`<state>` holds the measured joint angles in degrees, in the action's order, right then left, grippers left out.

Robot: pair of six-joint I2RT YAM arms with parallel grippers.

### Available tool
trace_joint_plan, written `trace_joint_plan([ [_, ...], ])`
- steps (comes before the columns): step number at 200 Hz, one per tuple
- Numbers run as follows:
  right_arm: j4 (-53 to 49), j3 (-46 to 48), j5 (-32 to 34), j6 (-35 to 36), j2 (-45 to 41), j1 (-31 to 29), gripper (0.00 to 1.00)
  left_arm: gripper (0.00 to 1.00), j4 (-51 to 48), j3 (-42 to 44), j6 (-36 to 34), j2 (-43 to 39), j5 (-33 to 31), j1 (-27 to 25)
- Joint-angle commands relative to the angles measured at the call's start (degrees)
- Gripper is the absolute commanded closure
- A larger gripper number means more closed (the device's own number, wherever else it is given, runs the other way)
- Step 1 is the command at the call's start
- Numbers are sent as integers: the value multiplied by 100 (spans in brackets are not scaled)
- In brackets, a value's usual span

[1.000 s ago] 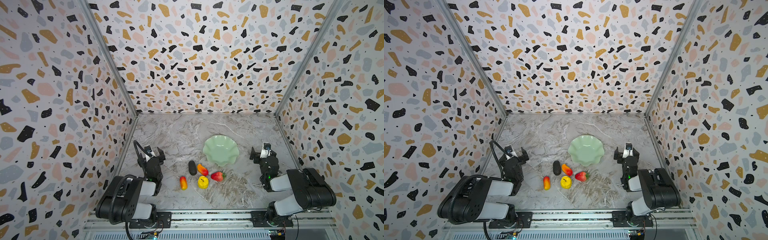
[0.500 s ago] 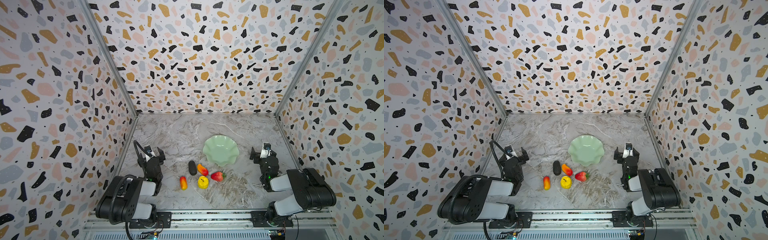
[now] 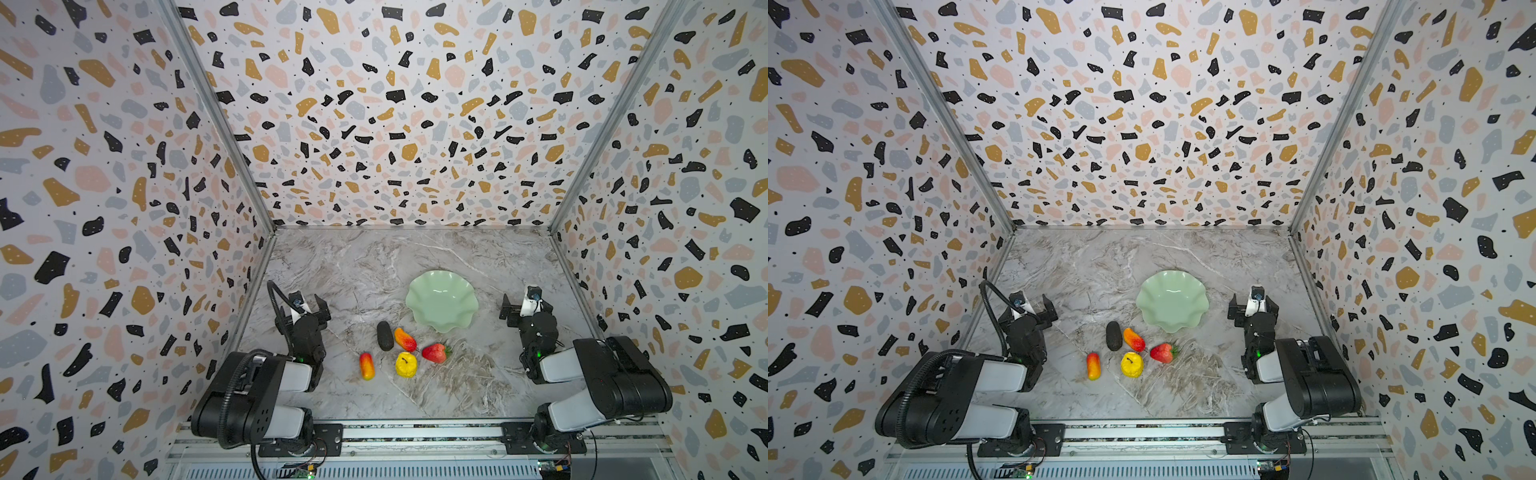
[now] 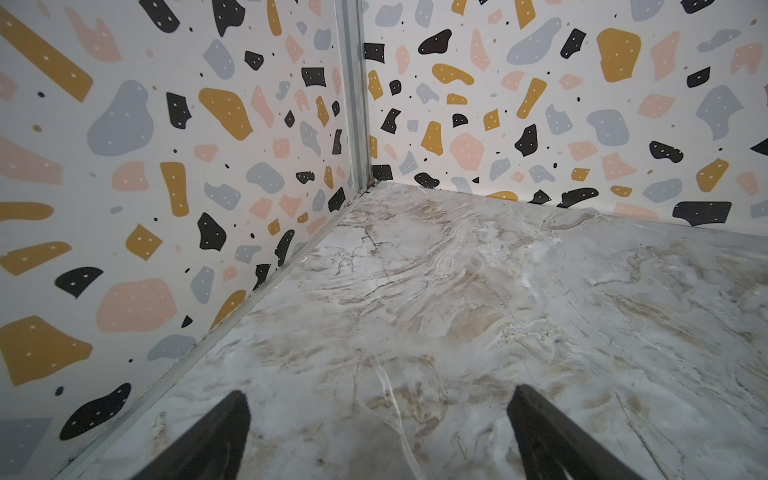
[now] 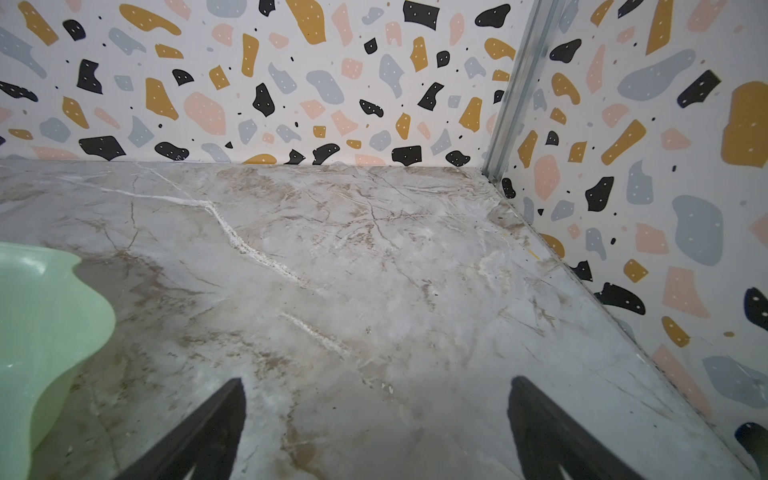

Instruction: Place and organize the fake fruits in the fruit bowl

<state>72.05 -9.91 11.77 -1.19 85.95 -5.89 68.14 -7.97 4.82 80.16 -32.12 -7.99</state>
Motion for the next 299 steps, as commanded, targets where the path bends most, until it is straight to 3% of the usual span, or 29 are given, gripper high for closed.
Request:
trace_joint_plan([
  [1,25,-89,295,37,-284,-128,1,0,-259,-181,-59,-500,-346,-36],
  [10,-379,-176,375,195,-637,-284,1,0,-1494,-580,67,-1051,-517,-79],
  [22,-1663,-624,759,255,-1299,-549,1,0,-2643,-1023,365,-1626,-646,-80],
  [56,-4363,-2113,19,372,-2421,-1054,1,0,-5617,-2467,817,-2594,187,-137],
  [97,-7392,-4322,-1895,470,-2109,-1494,1,0,-8850,-4657,61,-2555,1275,-194],
  [116,-8435,-4978,-2031,783,-1835,-2143,1,0,-9762,-5234,-488,-2488,1799,-194],
  [161,-10080,-5587,-1643,1201,-1394,-4069,1,0,-9696,-5103,-548,-2542,3441,-203],
  [206,-10470,-5592,-1507,646,-861,-5341,1,0,-9313,-4972,-595,-2586,4082,-203],
  [244,-10210,-5473,-1624,277,-360,-5775,0,1,-9275,-4856,-683,-2493,4021,-203],
  [299,-9752,-5284,-1533,172,129,-5809,4,0,-9163,-4670,-678,-2514,4074,-194],
])
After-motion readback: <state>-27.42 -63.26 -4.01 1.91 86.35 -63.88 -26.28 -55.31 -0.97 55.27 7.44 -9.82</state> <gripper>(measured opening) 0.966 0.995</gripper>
